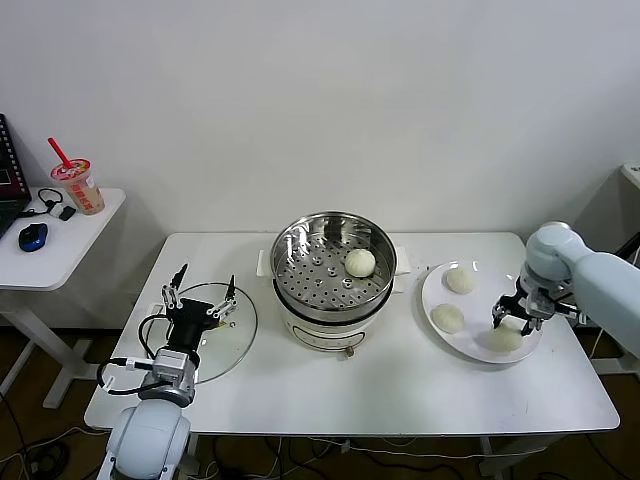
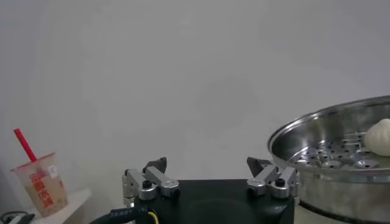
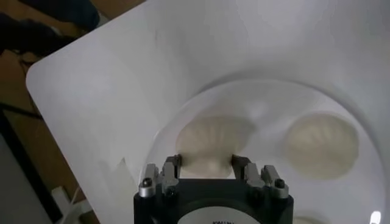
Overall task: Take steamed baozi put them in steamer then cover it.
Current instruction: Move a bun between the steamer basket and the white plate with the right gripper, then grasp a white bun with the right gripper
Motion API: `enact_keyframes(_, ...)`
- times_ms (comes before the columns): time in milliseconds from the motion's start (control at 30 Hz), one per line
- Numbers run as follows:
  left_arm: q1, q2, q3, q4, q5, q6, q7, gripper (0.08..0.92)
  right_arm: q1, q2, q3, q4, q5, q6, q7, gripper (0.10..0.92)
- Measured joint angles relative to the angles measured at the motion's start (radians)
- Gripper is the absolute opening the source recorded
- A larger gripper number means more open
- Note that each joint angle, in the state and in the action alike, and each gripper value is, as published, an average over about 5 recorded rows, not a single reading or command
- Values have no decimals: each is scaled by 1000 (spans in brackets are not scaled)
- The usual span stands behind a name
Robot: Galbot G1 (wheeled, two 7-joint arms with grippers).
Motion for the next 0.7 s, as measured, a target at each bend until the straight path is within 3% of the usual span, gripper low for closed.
enact_keyframes(300,0,-6,1,2,3,-1,1,823,-30,8,22,0,-27,0,4,590)
enact_keyframes(567,3,-9,2,6,6,-4,2,823,-26,7,26,3,-38,0,8,777)
enact_keyframes(700,2,-10,1,10,6,-6,2,823,7,-2,11,8,-27,0,4,818)
